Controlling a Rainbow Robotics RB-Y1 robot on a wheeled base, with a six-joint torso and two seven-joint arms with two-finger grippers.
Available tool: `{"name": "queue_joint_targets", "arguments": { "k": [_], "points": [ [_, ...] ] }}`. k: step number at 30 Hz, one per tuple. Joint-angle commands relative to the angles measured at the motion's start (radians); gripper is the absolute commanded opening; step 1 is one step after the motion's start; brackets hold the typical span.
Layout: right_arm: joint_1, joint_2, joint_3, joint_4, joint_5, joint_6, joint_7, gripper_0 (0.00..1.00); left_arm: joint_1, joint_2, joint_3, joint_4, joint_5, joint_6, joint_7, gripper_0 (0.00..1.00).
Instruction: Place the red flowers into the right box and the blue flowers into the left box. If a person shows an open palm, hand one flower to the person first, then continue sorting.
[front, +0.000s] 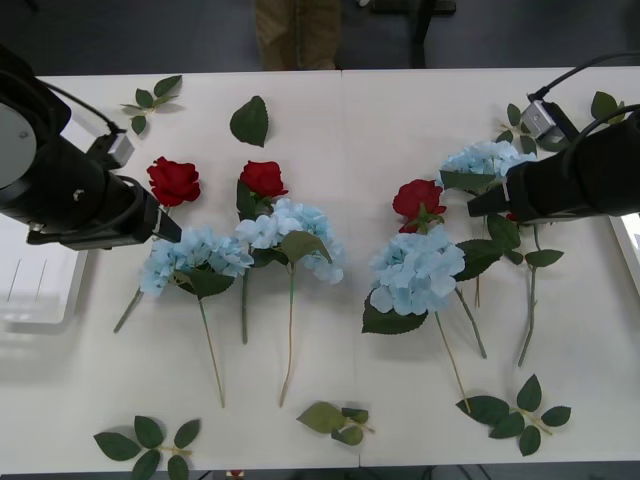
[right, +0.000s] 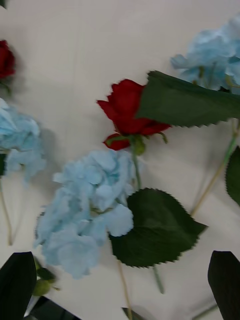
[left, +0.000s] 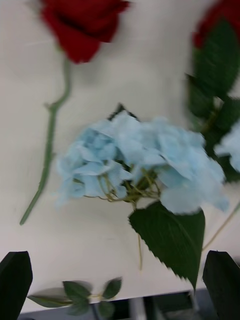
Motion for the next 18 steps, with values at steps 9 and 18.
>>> {"name": "queue_joint_targets", "arguments": {
  "k": [9, 18],
  "points": [
    [0.056, -0.211, 0.341, 0.146, 0.249, -0.453, -0.188, 1.0, -0.153, 0.033, -0.104, 0.396, -0.139, -0.26, 0.111, 1.0],
    [0.002, -0.171, 0.341, 0.344, 0.345, -0.48, -0.174, 1.0, -0.311, -0.07, -0.306, 0.712, -0.206, -0.493, 0.112, 1.0]
  ]
}}
